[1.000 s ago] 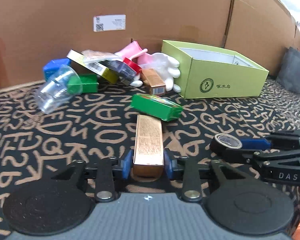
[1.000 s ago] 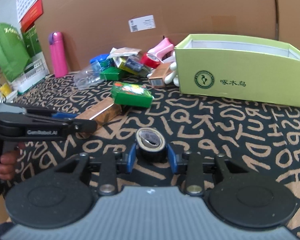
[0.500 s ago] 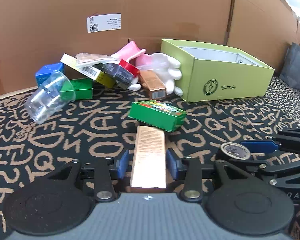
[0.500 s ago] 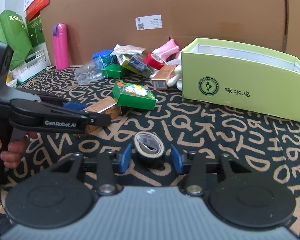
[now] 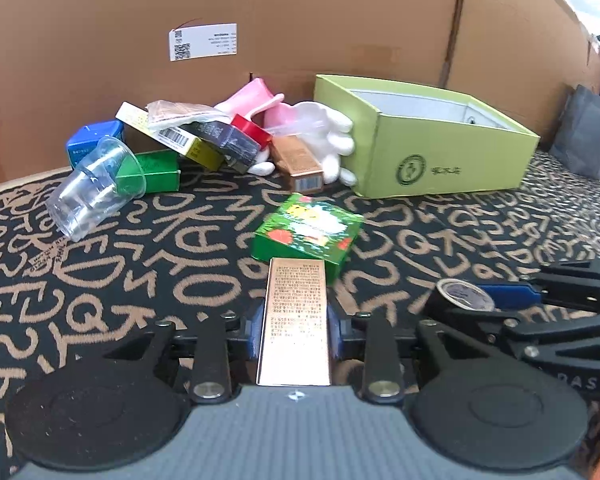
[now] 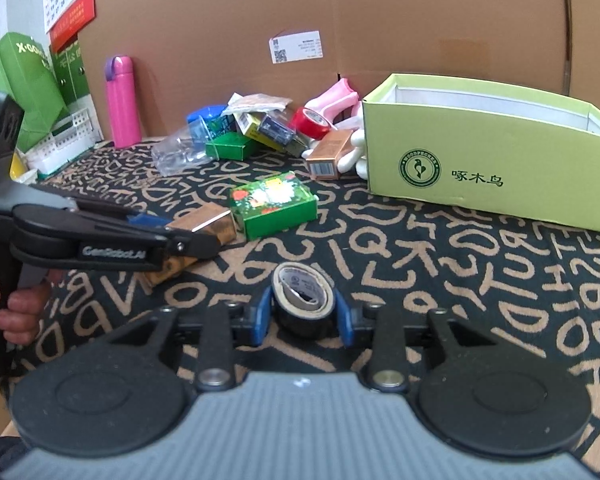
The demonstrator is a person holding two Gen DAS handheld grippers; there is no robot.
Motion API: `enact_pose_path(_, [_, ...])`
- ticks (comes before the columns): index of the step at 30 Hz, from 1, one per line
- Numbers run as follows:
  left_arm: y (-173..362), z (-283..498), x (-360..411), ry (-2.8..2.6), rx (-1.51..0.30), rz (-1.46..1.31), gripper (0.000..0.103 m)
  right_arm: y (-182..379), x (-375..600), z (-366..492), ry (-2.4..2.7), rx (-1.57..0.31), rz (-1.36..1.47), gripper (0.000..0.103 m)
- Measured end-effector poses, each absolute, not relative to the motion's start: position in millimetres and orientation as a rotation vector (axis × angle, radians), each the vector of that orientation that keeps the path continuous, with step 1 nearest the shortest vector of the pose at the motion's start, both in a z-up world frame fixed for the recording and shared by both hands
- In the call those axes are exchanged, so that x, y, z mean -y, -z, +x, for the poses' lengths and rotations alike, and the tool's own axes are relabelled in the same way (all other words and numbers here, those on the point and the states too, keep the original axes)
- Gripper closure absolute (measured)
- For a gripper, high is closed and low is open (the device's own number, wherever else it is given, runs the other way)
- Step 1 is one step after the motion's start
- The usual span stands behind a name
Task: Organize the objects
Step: 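Carry the tape roll and brown box into the shoebox and release both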
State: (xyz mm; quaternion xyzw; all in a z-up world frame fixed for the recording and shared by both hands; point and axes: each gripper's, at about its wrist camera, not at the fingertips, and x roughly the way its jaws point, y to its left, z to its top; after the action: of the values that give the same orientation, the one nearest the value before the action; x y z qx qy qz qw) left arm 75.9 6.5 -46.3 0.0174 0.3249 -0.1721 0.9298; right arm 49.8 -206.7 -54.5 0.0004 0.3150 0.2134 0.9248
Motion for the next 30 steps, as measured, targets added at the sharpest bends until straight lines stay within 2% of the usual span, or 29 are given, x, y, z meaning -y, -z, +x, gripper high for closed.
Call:
enact_pose_path(9, [2,78,23,0.523,-0.577,-0.011,0.071,9,244,44,-0.383,-0.527,0.011,0.07])
enact_pose_path(15, [-40,112,71,0.61,-0.492,-0.003,0.071,-33,283,59,-0.253,-0.413,-0.061,0.07])
enact_pose_path(19, [-58,149,107,0.671,-0.513,-0.05,0.071,-52,310,84,-0.151,-0.371,-0.09,0.07])
enact_pose_path(30, [-37,250,199,0.641,-0.631,-0.057,0.071,-34,361,180,-0.026,-0.455,-0.149,0.07])
